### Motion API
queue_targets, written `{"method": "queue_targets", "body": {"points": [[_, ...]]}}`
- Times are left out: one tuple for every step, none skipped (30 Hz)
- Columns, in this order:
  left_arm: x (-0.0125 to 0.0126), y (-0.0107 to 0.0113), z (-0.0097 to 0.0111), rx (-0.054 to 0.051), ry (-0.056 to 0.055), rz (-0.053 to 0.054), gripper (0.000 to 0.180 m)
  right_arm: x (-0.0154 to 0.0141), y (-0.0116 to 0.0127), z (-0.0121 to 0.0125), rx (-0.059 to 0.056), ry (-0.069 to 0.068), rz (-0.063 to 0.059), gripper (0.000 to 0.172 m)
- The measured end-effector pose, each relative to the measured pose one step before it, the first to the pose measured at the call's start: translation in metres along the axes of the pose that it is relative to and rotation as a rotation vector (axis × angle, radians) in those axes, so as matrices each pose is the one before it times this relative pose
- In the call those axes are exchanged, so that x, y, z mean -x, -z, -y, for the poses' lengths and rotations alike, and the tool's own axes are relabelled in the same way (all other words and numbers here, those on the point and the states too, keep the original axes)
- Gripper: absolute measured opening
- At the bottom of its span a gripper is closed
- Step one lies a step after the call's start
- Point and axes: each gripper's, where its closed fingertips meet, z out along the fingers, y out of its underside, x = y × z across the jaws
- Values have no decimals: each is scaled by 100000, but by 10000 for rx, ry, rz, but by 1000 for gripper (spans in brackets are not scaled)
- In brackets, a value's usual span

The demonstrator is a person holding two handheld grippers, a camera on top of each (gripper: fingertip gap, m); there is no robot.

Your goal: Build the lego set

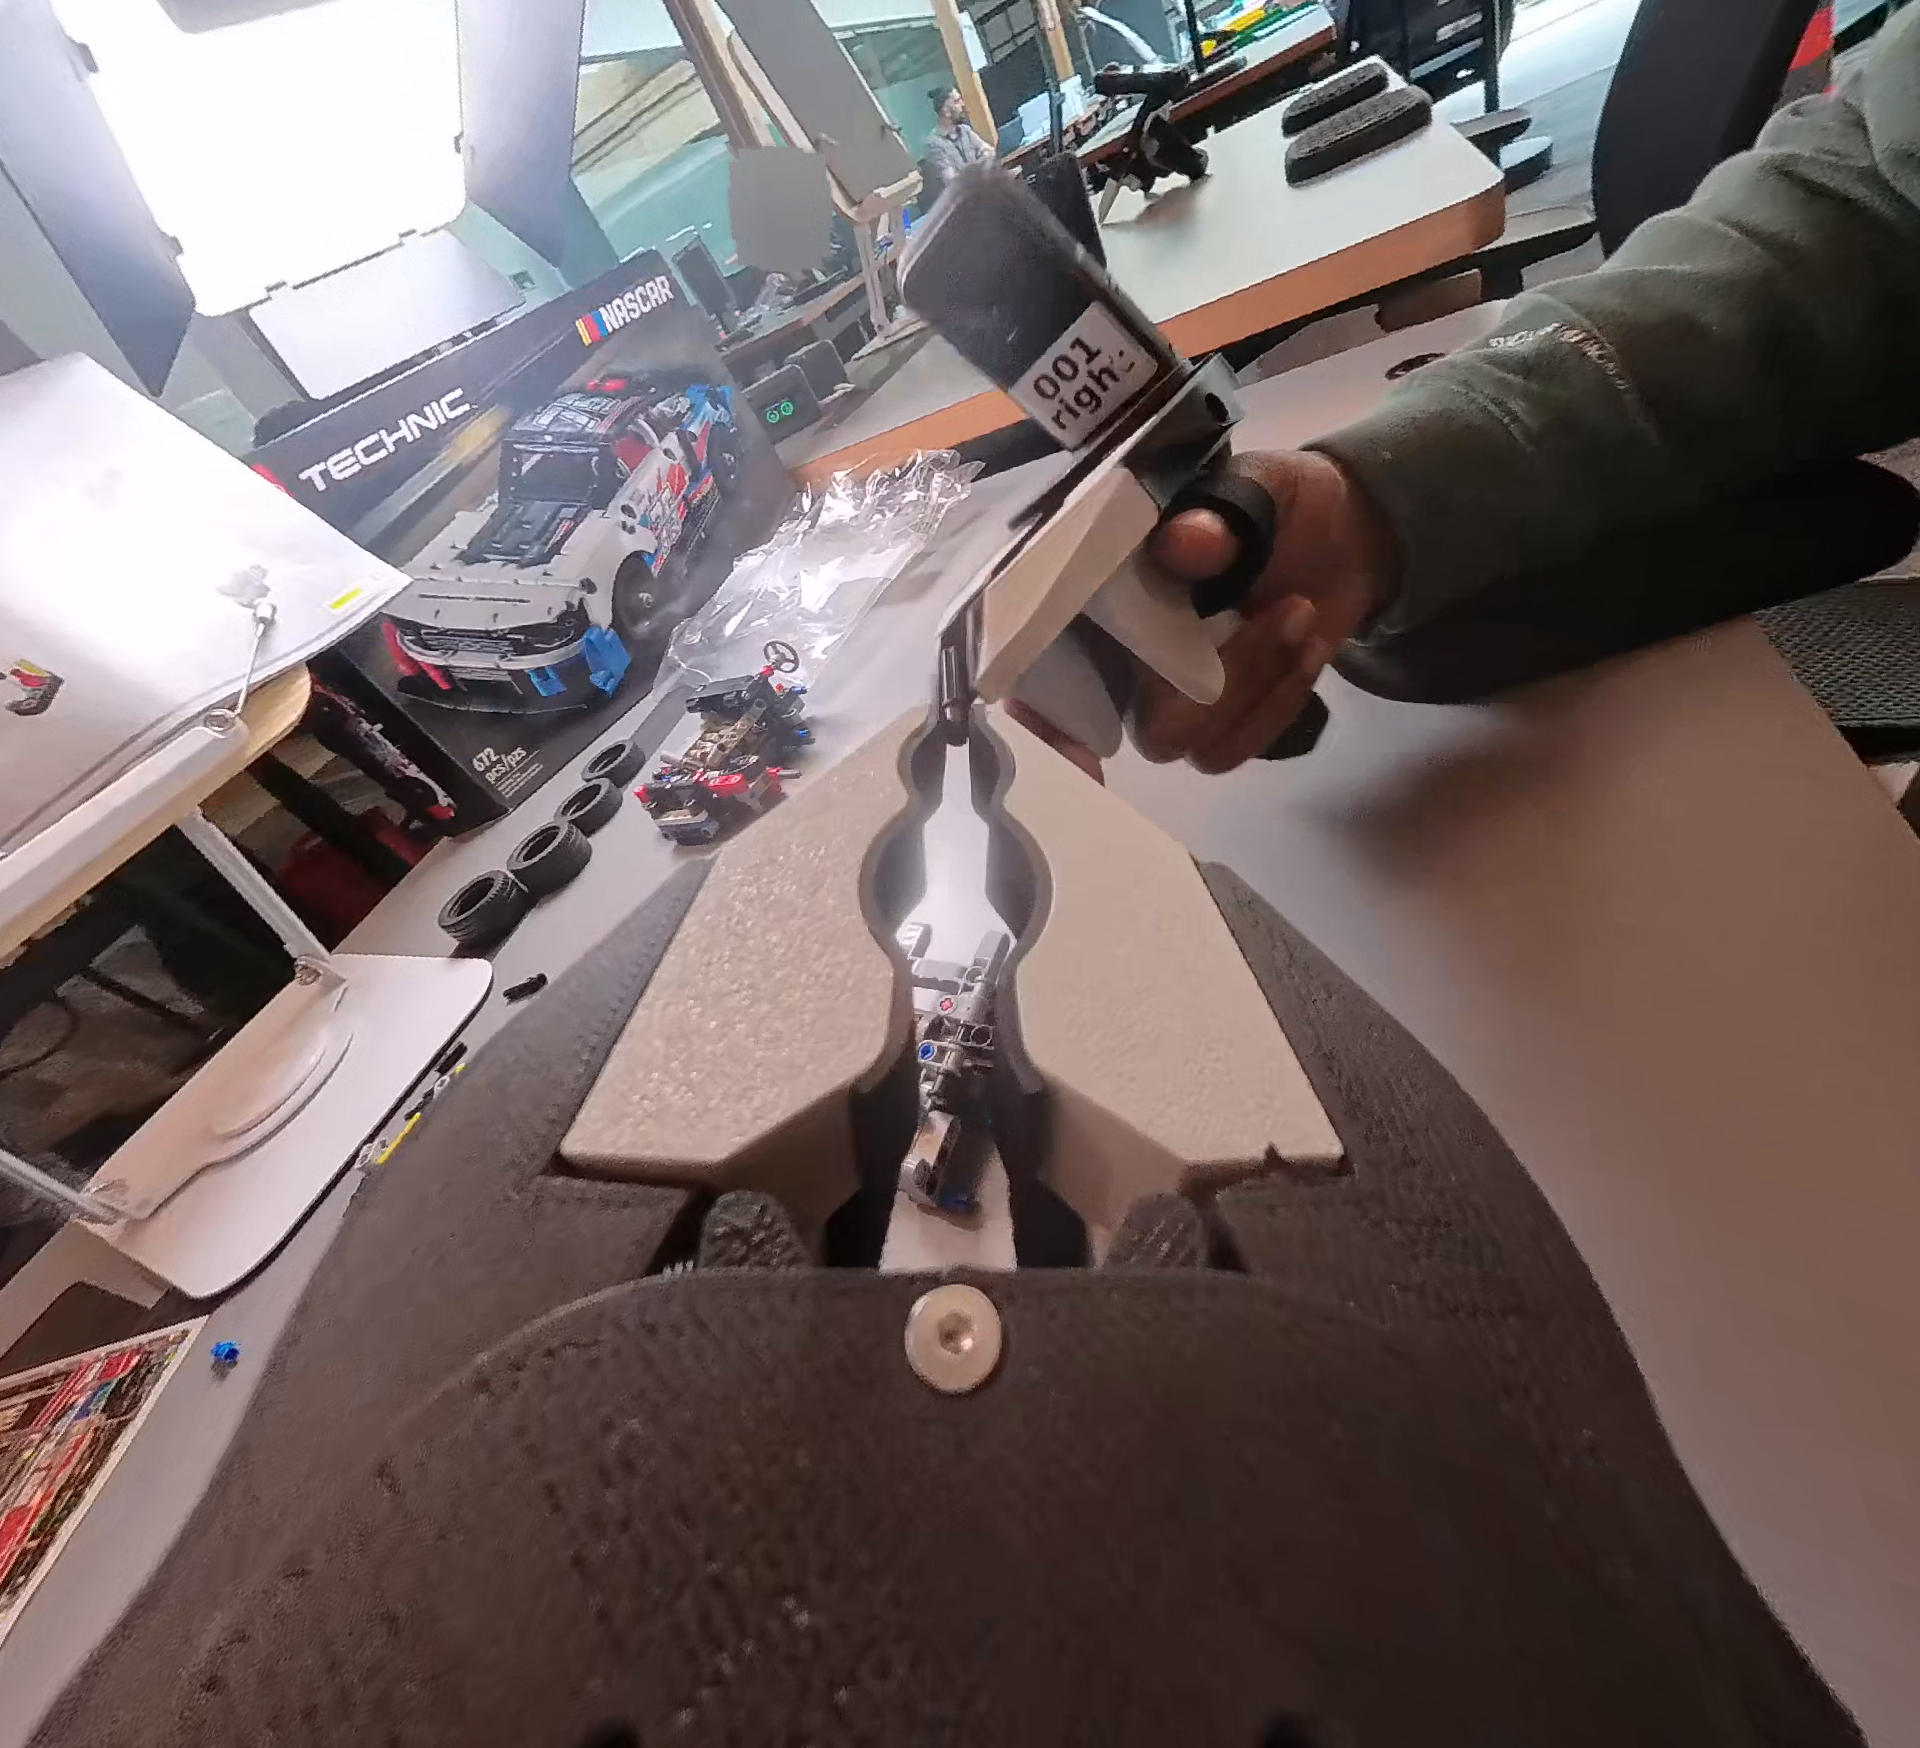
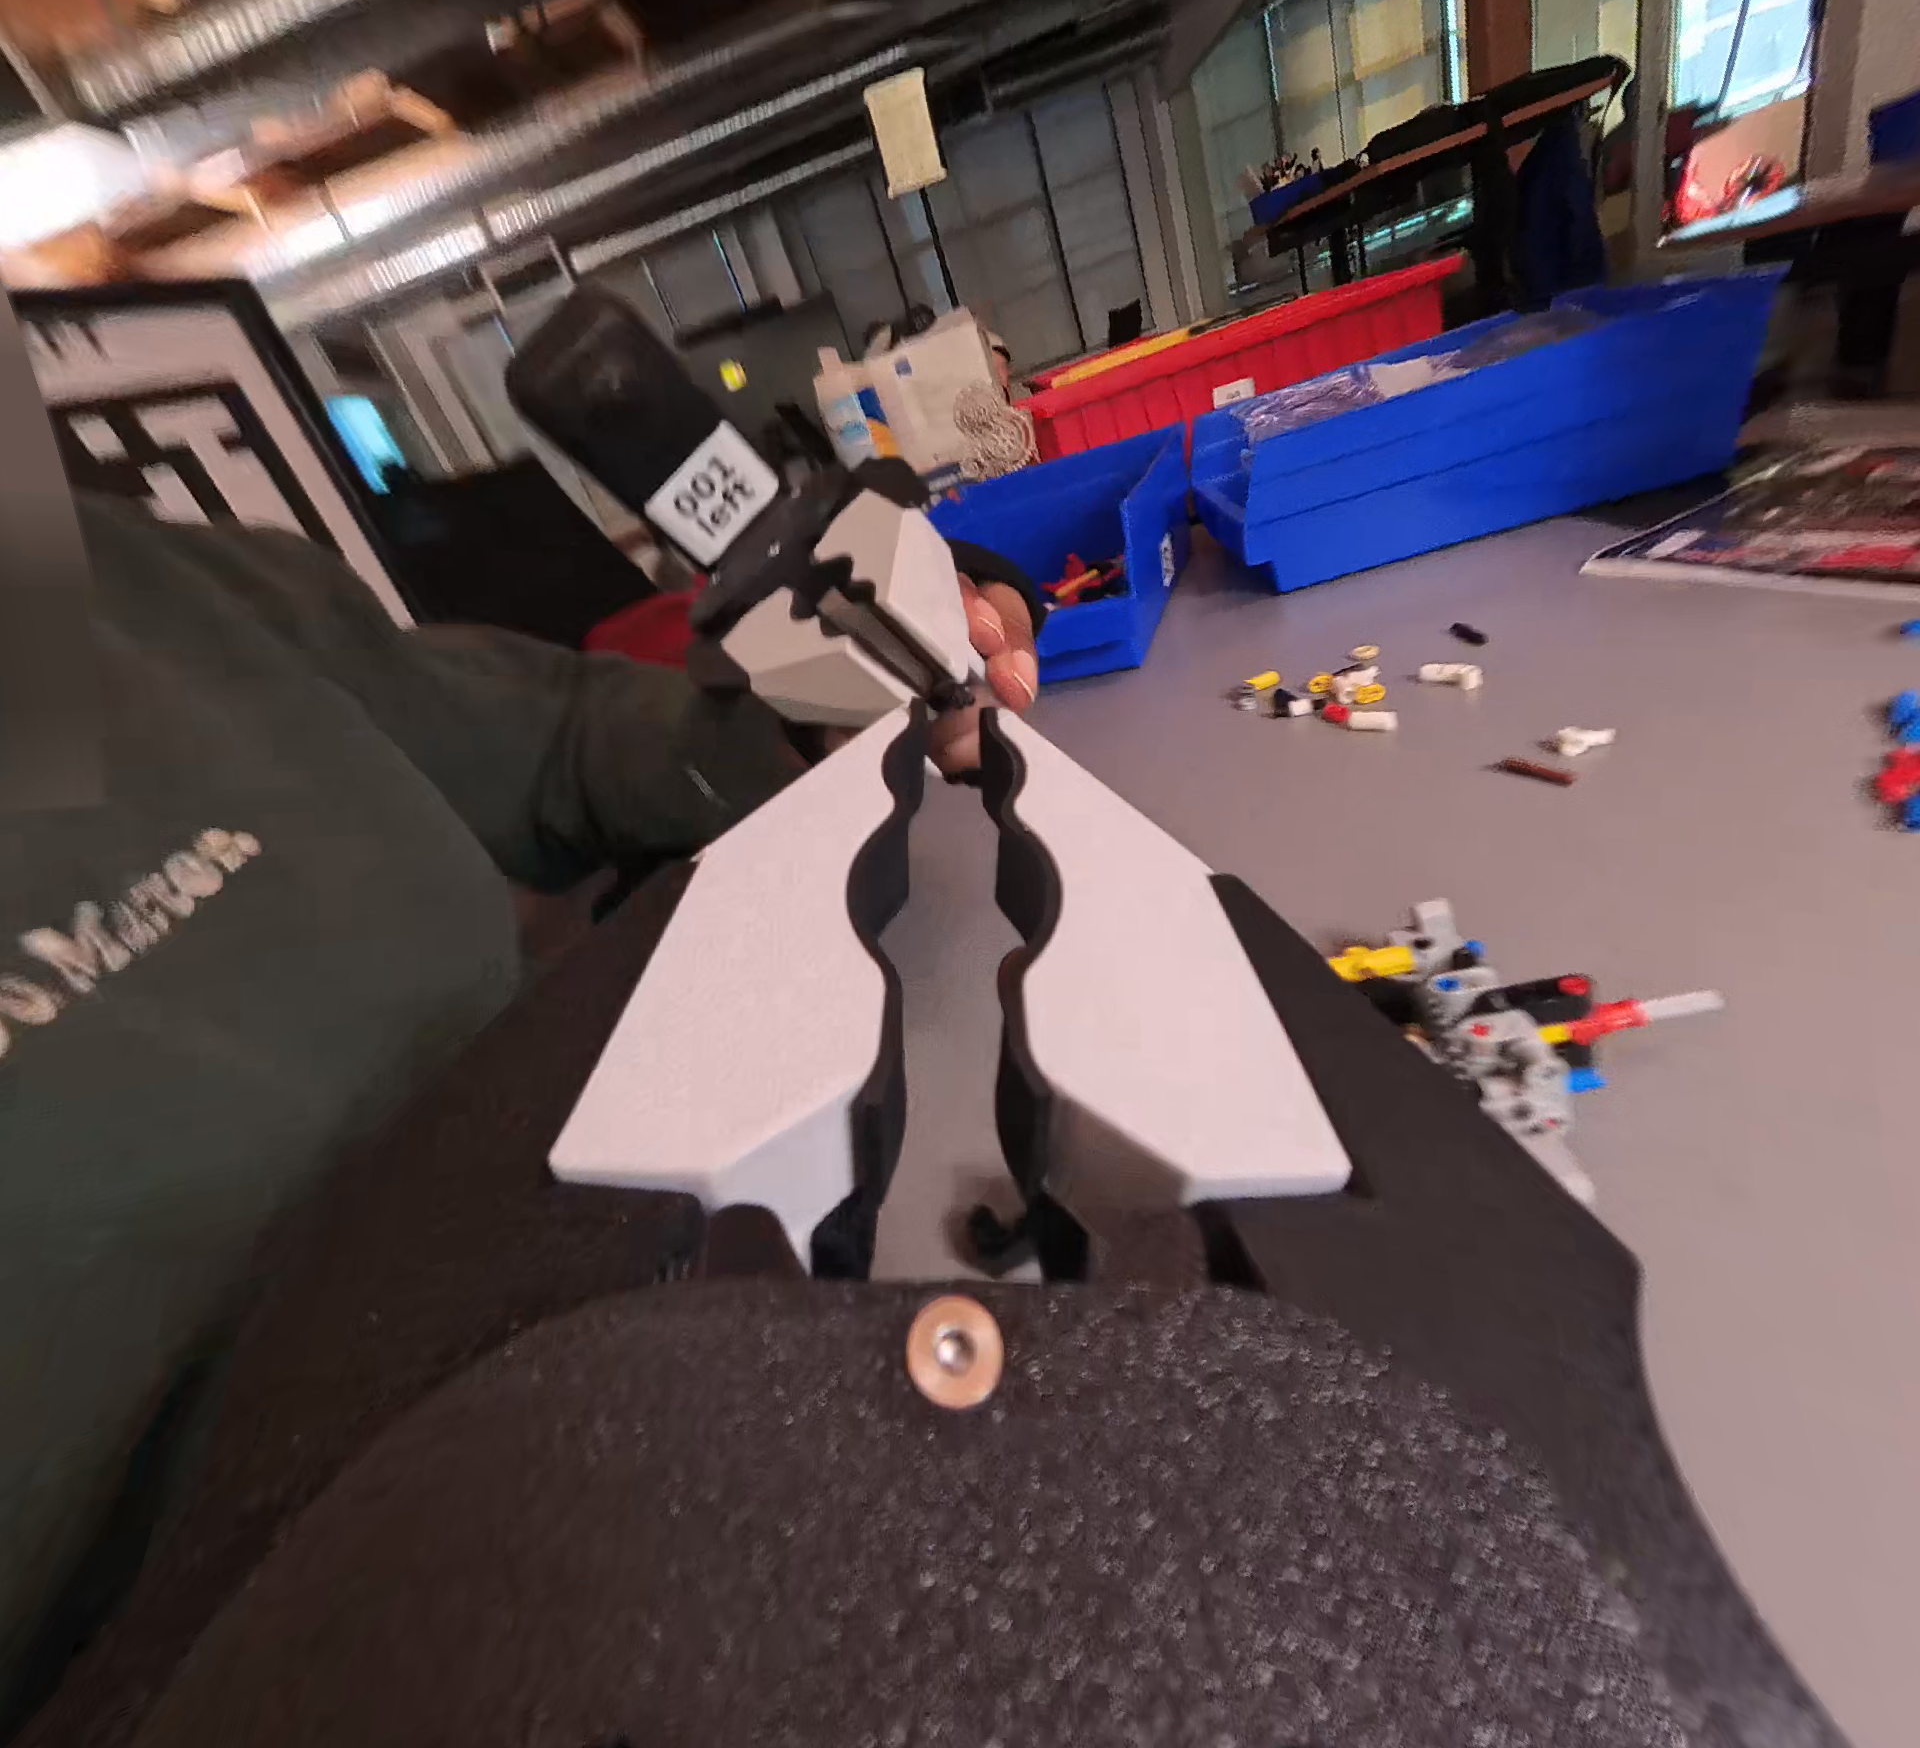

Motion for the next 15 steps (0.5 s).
{"method": "queue_targets", "body": {"points": [[-36, 151, 102, -34, 99, -134, 2, -8, 369, -163, 443, 1105, -246, 9], [-2, 119, 60, -30, 65, -102, 2, -91, 330, -224, 392, 1081, -295, 10], [-64, 55, -12, -1, 18, -107, 2, -7, 261, -40, 169, 764, -205, 10], [-150, -6, -65, 21, 30, -140, 2, 63, 148, 63, 53, 327, -79, 10], [-167, -65, -64, 2, 63, -133, 2, 165, 75, 184, -60, 20, 72, 11], [-224, -99, -84, 11, 74, -151, 2, 127, 33, 218, -106, -75, 84, 11], [-246, -118, -84, 15, 51, -136, 2, 9, -14, 71, -37, -33, 18, 11], [-223, -113, -53, 10, 6, -95, 2, 101, -40, -149, 98, 44, 76, 11], [-214, -100, -58, 32, -10, -89, 2, 180, -47, -204, 117, 48, 111, 12], [-183, -79, -39, 22, -3, -68, 2, 200, -65, -132, 67, 10, 114, 11], [-157, -73, -43, 17, 8, -64, 2, 236, -59, -62, 24, -11, 131, 11], [-142, -76, -62, 26, 13, -65, 2, 196, -52, -36, 13, -3, 99, 9], [-93, -38, -27, -7, 8, -39, 2, 135, -75, -124, 84, 32, 49, 6], [-72, -28, 16, -25, 28, -37, 2, 0, -55, -208, 147, 79, -38, 4], [-45, -14, -34, 0, 46, -37, 2, 47, 8, -21, 32, 77, -7, 4]]}}
